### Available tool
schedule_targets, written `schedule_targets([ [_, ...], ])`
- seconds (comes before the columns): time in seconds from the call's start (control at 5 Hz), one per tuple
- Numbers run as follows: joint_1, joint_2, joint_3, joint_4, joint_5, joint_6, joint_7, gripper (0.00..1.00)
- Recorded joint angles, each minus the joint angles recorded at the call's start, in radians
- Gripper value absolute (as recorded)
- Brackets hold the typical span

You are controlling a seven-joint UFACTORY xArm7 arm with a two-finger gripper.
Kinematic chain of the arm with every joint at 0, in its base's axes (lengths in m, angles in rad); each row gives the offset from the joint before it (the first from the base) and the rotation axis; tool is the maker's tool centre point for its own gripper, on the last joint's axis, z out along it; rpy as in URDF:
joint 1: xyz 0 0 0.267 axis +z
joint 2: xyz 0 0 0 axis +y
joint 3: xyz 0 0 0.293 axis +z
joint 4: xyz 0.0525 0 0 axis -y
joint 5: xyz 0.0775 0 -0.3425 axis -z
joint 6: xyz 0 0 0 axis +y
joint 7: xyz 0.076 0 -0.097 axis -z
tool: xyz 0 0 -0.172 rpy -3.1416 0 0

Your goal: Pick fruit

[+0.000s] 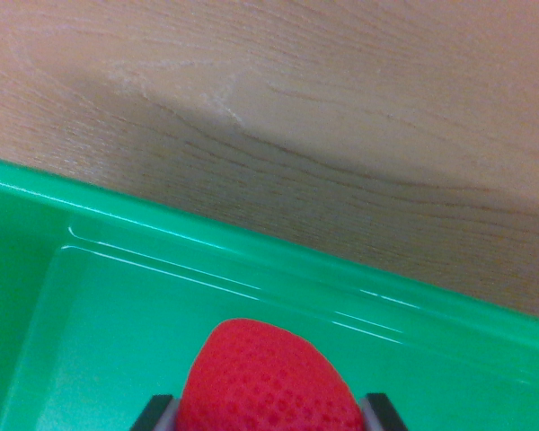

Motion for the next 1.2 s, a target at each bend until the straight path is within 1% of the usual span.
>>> schedule_targets([
  [0.2, 0.0001, -0.019, 0.000, 0.027, -0.0009, 0.046, 0.001, 1.00],
  [0.4, 0.0001, -0.019, 0.000, 0.027, -0.0009, 0.046, 0.001, 1.00],
  [0.6, 0.0002, -0.038, -0.001, 0.052, -0.0018, 0.089, 0.002, 1.00],
  [0.8, 0.0002, -0.038, -0.001, 0.052, -0.0018, 0.089, 0.002, 1.00],
  [1.0, 0.0003, -0.054, -0.001, 0.075, -0.0027, 0.129, 0.004, 1.00],
  [1.2, 0.0003, -0.054, -0.001, 0.075, -0.0027, 0.129, 0.004, 1.00],
])
